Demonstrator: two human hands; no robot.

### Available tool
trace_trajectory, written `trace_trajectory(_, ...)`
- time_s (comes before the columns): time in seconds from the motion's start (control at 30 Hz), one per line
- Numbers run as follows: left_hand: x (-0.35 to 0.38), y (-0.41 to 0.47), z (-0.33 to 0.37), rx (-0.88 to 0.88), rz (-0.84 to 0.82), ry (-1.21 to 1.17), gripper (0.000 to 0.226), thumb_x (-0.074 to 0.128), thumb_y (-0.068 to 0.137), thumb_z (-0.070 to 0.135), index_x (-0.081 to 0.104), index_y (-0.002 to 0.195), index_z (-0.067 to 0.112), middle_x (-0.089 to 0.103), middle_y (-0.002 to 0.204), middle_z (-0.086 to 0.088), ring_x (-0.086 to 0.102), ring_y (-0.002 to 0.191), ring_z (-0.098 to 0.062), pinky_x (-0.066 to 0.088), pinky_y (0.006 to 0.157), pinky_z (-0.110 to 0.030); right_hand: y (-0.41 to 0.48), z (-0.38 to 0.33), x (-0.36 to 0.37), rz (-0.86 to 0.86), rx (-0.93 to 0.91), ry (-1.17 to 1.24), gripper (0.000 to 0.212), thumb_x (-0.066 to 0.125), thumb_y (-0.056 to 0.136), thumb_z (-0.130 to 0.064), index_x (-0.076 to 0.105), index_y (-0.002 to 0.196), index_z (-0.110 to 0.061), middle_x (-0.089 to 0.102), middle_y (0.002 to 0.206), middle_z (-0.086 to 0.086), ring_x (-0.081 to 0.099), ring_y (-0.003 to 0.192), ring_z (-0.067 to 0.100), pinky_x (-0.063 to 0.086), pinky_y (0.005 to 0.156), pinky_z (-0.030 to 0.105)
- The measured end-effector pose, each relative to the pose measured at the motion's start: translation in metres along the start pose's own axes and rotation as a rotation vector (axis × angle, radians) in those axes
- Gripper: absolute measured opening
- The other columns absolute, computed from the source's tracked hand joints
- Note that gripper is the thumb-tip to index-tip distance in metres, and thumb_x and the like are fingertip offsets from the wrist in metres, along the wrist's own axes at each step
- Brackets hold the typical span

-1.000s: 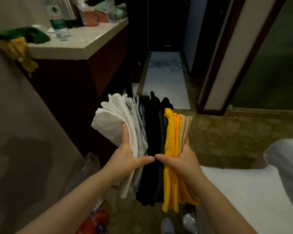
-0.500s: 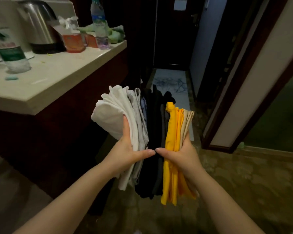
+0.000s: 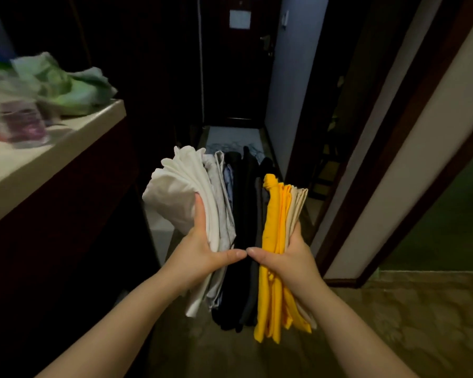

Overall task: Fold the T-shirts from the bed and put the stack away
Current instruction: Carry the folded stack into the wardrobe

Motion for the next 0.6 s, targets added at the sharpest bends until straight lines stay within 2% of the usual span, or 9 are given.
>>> trace_trajectory(0.13, 0.009, 0.111, -0.011, -0.009, 0.027, 0.022, 0.125, 0.067, 0.054, 0.059, -0.039, 0.12, 0.046, -0.015, 0.139, 0.024, 0.005, 0.129, 0.001, 0.019, 0.104, -0.021, 0.113, 0.022, -0.012, -0.001, -0.019, 0.023, 0.089, 0.084, 0.065, -0.028, 0.021, 0.126, -0.046, 0.043, 0.104, -0.033, 0.047, 0.092, -0.01, 0.038, 0.077, 0.012)
trace_trajectory(0.27, 0.016, 0.231, -0.024, -0.031, 0.07, 0.061, 0.127, 0.068, 0.056, 0.061, -0.041, 0.12, 0.048, -0.021, 0.137, 0.025, 0.002, 0.128, 0.004, 0.018, 0.105, -0.02, 0.237, 0.045, -0.025, -0.045, -0.017, 0.038, 0.088, 0.085, 0.064, -0.029, 0.021, 0.121, -0.051, 0.042, 0.104, -0.035, 0.046, 0.092, -0.013, 0.038, 0.086, 0.018)
trace_trajectory(0.37, 0.013, 0.32, -0.028, -0.013, 0.133, 0.054, 0.129, 0.071, 0.057, 0.061, -0.041, 0.122, 0.049, -0.024, 0.137, 0.029, -0.002, 0.132, 0.005, 0.016, 0.109, -0.022, 0.334, 0.047, -0.033, -0.069, -0.03, 0.024, 0.078, 0.085, 0.064, -0.026, 0.027, 0.11, -0.053, 0.04, 0.102, -0.037, 0.045, 0.088, -0.016, 0.037, 0.085, 0.016)
trace_trajectory(0.43, 0.006, 0.369, -0.033, -0.044, 0.173, 0.042, 0.128, 0.073, 0.06, 0.057, -0.039, 0.122, 0.049, -0.027, 0.132, 0.035, -0.005, 0.13, 0.009, 0.015, 0.107, -0.019, 0.393, 0.05, -0.032, -0.105, -0.03, 0.017, 0.085, 0.086, 0.06, -0.034, 0.024, 0.116, -0.052, 0.042, 0.103, -0.035, 0.049, 0.093, -0.009, 0.04, 0.089, 0.023)
trace_trajectory(0.5, -0.002, 0.416, -0.044, -0.044, 0.186, 0.022, 0.127, 0.072, 0.06, 0.06, -0.038, 0.121, 0.052, -0.028, 0.136, 0.033, -0.006, 0.133, 0.008, 0.015, 0.11, -0.02, 0.448, 0.054, -0.026, -0.149, -0.027, 0.01, 0.092, 0.082, 0.05, -0.046, 0.025, 0.122, -0.05, 0.048, 0.107, -0.03, 0.054, 0.102, 0.001, 0.045, 0.093, 0.029)
trace_trajectory(0.53, -0.005, 0.441, -0.05, -0.049, 0.187, 0.013, 0.126, 0.071, 0.059, 0.066, -0.038, 0.121, 0.053, -0.026, 0.142, 0.029, -0.006, 0.136, 0.005, 0.015, 0.113, -0.023, 0.476, 0.057, -0.023, -0.168, -0.011, 0.013, 0.091, 0.083, 0.048, -0.046, 0.027, 0.121, -0.05, 0.051, 0.108, -0.028, 0.056, 0.103, 0.003, 0.046, 0.093, 0.03)
trace_trajectory(0.6, -0.013, 0.497, -0.064, -0.072, 0.207, 0.0, 0.128, 0.07, 0.055, 0.071, -0.037, 0.122, 0.053, -0.021, 0.149, 0.021, -0.003, 0.139, 0.001, 0.017, 0.113, -0.024, 0.539, 0.065, -0.017, -0.197, 0.002, 0.032, 0.08, 0.087, 0.055, -0.034, 0.035, 0.113, -0.053, 0.058, 0.103, -0.025, 0.06, 0.095, -0.003, 0.049, 0.086, 0.026)
Point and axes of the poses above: each hand's wrist, its own y-axis towards the middle knuckle, its own x-axis out of the palm, z = x × y, the point moved 4 cm from there along y, towards the middle knuckle
